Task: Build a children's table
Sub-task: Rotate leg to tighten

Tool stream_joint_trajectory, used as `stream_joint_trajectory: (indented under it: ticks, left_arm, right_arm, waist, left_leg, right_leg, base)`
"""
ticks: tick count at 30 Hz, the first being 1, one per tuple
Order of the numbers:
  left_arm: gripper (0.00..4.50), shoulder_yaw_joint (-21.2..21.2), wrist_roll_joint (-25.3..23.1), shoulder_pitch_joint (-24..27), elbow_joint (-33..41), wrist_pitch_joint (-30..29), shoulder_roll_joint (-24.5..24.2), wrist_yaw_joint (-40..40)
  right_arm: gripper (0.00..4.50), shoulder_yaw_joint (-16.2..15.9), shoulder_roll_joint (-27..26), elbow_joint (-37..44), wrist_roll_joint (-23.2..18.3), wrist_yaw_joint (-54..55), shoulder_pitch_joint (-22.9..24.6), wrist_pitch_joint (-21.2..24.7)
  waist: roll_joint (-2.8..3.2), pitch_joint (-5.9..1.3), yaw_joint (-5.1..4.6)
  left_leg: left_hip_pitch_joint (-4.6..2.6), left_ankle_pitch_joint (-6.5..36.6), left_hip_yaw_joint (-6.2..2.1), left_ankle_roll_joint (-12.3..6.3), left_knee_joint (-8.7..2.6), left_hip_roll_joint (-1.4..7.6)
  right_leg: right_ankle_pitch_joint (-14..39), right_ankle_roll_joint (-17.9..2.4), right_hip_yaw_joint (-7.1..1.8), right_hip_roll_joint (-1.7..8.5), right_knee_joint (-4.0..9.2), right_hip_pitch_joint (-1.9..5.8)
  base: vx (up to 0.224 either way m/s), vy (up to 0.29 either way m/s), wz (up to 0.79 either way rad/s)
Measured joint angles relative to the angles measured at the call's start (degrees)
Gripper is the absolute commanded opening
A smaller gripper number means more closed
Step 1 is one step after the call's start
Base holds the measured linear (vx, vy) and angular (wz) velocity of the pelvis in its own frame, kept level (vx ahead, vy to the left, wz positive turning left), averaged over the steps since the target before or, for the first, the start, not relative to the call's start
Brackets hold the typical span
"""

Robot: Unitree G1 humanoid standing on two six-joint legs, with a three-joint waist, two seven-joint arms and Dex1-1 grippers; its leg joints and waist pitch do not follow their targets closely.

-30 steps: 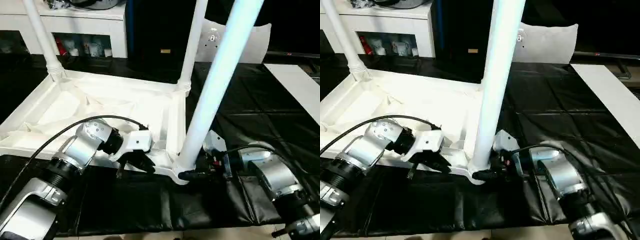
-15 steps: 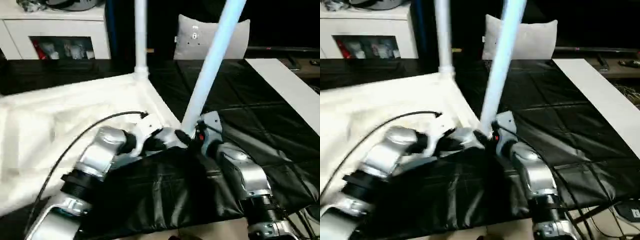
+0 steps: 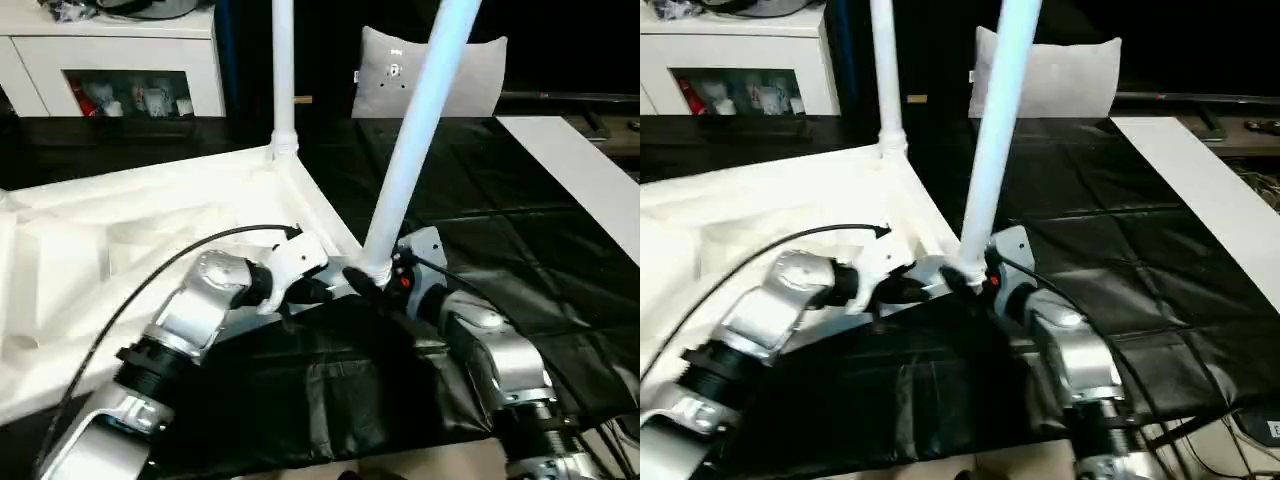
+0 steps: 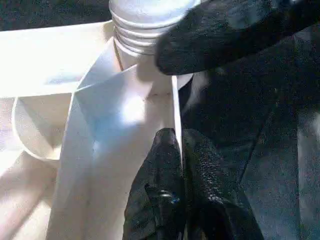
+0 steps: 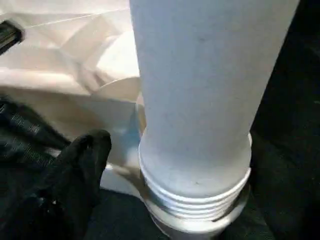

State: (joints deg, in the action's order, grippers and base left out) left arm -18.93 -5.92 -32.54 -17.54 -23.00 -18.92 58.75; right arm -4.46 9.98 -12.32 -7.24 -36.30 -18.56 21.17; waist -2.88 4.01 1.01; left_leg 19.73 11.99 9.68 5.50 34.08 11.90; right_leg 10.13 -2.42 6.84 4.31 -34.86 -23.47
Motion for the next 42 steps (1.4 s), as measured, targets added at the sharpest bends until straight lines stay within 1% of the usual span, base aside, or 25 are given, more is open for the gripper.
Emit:
stream_joint_trajectory:
  ticks: [2, 5, 6, 7, 9, 10, 14, 17, 22, 23, 28, 30, 32, 34, 36, 38, 39, 42]
  left_arm:
    - [0.00, 0.0, 0.5, -0.1, -0.9, 2.4, -1.2, 2.3]
    - [0.00, -1.0, 1.4, -0.4, -2.2, 6.5, -3.6, 6.6]
    - [0.00, -1.5, 1.7, -0.6, -2.5, 7.7, -4.2, 8.3]
    - [0.00, -1.7, 1.8, -0.7, -2.6, 8.3, -4.5, 9.0]
    - [0.00, -2.4, 1.9, -1.4, -3.8, 10.5, -5.6, 11.7]
    - [0.00, -2.6, 2.0, -1.6, -4.0, 11.2, -5.9, 13.1]
    - [0.00, -3.6, 2.7, -2.2, -4.9, 13.7, -7.1, 18.0]
    - [0.00, -4.6, 3.0, -3.2, -6.1, 15.2, -7.7, 20.4]
    - [0.00, -5.6, 3.3, -3.8, -6.8, 17.3, -8.2, 22.9]
    - [0.00, -5.7, 3.3, -4.0, -7.2, 17.8, -8.3, 23.3]
    - [0.00, -5.8, 3.3, -4.5, -8.3, 19.2, -8.2, 23.7]
    - [0.00, -5.9, 3.3, -4.5, -8.3, 19.4, -8.2, 23.7]
    - [0.00, -5.9, 3.3, -4.5, -8.4, 19.5, -8.2, 23.7]
    - [0.00, -5.9, 3.3, -4.5, -8.5, 19.6, -8.2, 23.7]
    - [0.00, -5.9, 3.3, -4.5, -8.6, 19.8, -8.2, 23.7]
    - [0.00, -5.9, 3.3, -4.5, -8.7, 19.9, -8.2, 23.7]
    - [0.00, -5.9, 3.3, -4.6, -8.7, 19.9, -8.2, 23.7]
    - [0.00, -6.0, 3.3, -4.6, -8.7, 20.1, -8.2, 23.7]
  right_arm:
    - [4.45, -1.0, 2.8, 0.1, 0.0, -3.6, 0.2, -1.4]
    - [4.45, -2.8, 7.5, 0.2, -0.1, -10.9, 0.2, -4.3]
    - [4.45, -3.0, 8.7, 0.2, -0.4, -13.1, 0.2, -5.2]
    - [4.45, -3.0, 9.0, 0.2, -0.5, -14.1, 0.2, -5.6]
    - [4.45, -4.1, 11.2, -0.1, -1.3, -18.8, -0.3, -6.7]
    - [4.45, -4.6, 12.5, -0.4, -1.5, -21.3, -0.9, -7.1]
    - [4.45, -5.2, 15.4, -2.1, -1.9, -28.0, -3.3, -9.7]
    - [4.45, -7.2, 16.3, -3.7, -1.8, -31.0, -4.5, -12.8]
    - [4.45, -9.1, 17.2, -4.8, -1.7, -35.4, -5.5, -14.9]
    - [4.19, -9.4, 17.2, -5.3, -1.7, -35.9, -5.7, -15.7]
    - [4.01, -9.7, 17.2, -7.2, -1.7, -37.8, -5.9, -17.3]
    - [3.68, -9.7, 17.2, -7.4, -1.7, -38.0, -5.9, -17.3]
    - [3.63, -9.9, 17.3, -7.5, -1.8, -38.7, -5.9, -17.3]
    - [3.33, -10.1, 17.5, -7.5, -1.8, -39.1, -5.9, -17.4]
    - [3.15, -10.2, 17.6, -7.5, -1.9, -39.4, -5.9, -17.4]
    - [3.15, -10.3, 17.6, -7.7, -2.0, -39.6, -5.9, -17.5]
    - [2.90, -10.3, 17.6, -7.9, -2.1, -39.7, -5.9, -17.6]
    - [2.77, -10.2, 17.5, -8.0, -2.5, -39.8, -5.9, -17.2]
  waist:
    - [0.00, 0.00, 0.35]
    - [0.03, 0.02, 1.24]
    - [0.06, 0.03, 1.56]
    - [0.05, 0.03, 1.69]
    - [0.15, 0.07, 2.11]
    - [0.19, 0.10, 2.21]
    - [0.20, 0.10, 2.67]
    - [0.18, 0.10, 2.65]
    - [0.18, 0.09, 2.88]
    - [0.17, 0.09, 2.91]
    - [0.13, 0.07, 2.92]
    - [0.13, 0.07, 2.97]
    - [0.13, 0.07, 3.00]
    - [0.11, 0.06, 3.06]
    - [0.10, 0.05, 3.11]
    - [0.10, 0.05, 3.12]
    - [0.09, 0.04, 3.15]
    - [0.09, 0.04, 3.28]
  left_leg:
    - [0.04, 0.0, 0.01, 0.00, 0.01, -0.01]
    - [0.07, 0.0, 0.00, -0.01, 0.01, 0.00]
    - [0.08, 0.0, 0.01, -0.01, 0.02, 0.00]
    - [0.08, 0.0, 0.01, -0.01, 0.02, 0.00]
    - [0.09, 0.0, 0.01, -0.02, 0.05, -0.01]
    - [0.11, 0.0, 0.01, -0.03, 0.07, -0.02]
    - [0.13, 0.0, 0.01, -0.03, 0.08, 0.00]
    - [0.14, 0.0, 0.01, -0.03, 0.09, 0.00]
    - [0.19, 0.0, 0.00, -0.05, 0.10, 0.00]
    - [0.19, 0.0, 0.01, -0.05, 0.13, 0.00]
    - [0.19, 0.0, 0.01, -0.05, 0.22, 0.02]
    - [0.19, 0.0, 0.01, -0.05, 0.22, 0.02]
    - [0.19, 0.0, 0.01, -0.05, 0.22, 0.02]
    - [0.19, 0.0, 0.01, -0.07, 0.22, 0.02]
    - [0.19, -0.2, 0.02, -0.33, 0.23, 0.02]
    - [0.19, -0.2, 0.02, -0.34, 0.24, 0.02]
    - [0.19, -0.2, 0.02, -0.34, 0.25, 0.03]
    - [0.19, -0.2, 0.01, -0.34, 0.25, 0.03]
  right_leg:
    - [0.0, 0.0, 0.00, 0.01, 0.01, -0.02]
    - [0.0, 0.0, 0.01, 0.01, 0.01, -0.04]
    - [0.0, 0.0, 0.01, 0.02, 0.00, -0.04]
    - [0.0, 0.0, 0.01, 0.02, 0.00, -0.04]
    - [-0.1, -0.2, 0.01, 0.03, 0.01, -0.02]
    - [-0.1, -0.2, 0.00, 0.05, 0.01, -0.02]
    - [-0.1, -0.2, 0.01, 0.05, -0.02, 0.00]
    - [-0.1, -0.3, 0.01, 0.05, -0.03, -0.01]
    - [-0.1, -0.3, 0.02, 0.05, -0.03, -0.01]
    - [-0.1, -0.3, 0.02, 0.05, -0.04, -0.01]
    - [-0.2, -0.3, 0.02, 0.05, -0.10, -0.01]
    - [-0.2, -0.3, 0.02, 0.05, -0.11, -0.01]
    - [-0.2, -0.3, 0.02, 0.05, -0.11, -0.01]
    - [-0.2, -0.3, 0.02, 0.05, -0.11, -0.01]
    - [-0.2, -0.3, 0.02, 0.05, -0.12, -0.01]
    - [-0.2, -0.3, 0.02, 0.05, -0.14, -0.01]
    - [-0.2, -0.3, 0.02, 0.05, -0.14, -0.01]
    - [-0.2, -0.3, 0.02, 0.05, -0.15, -0.01]
  base:
    - [0.000, 0.000, 0.00]
    - [0.000, 0.000, 0.00]
    - [0.000, 0.000, 0.00]
    - [0.000, 0.000, 0.00]
    - [0.000, 0.000, 0.00]
    - [0.000, 0.000, 0.00]
    - [0.000, 0.000, 0.00]
    - [0.000, 0.000, 0.00]
    - [0.000, 0.000, 0.00]
    - [0.000, 0.000, 0.00]
    - [0.000, 0.000, 0.00]
    - [0.000, 0.000, 0.00]
    - [0.000, 0.000, 0.00]
    - [0.000, 0.000, 0.00]
    - [0.000, 0.000, 0.00]
    - [0.000, 0.000, 0.00]
    - [0.000, 0.000, 0.00]
    - [0.000, 0.000, 0.00]
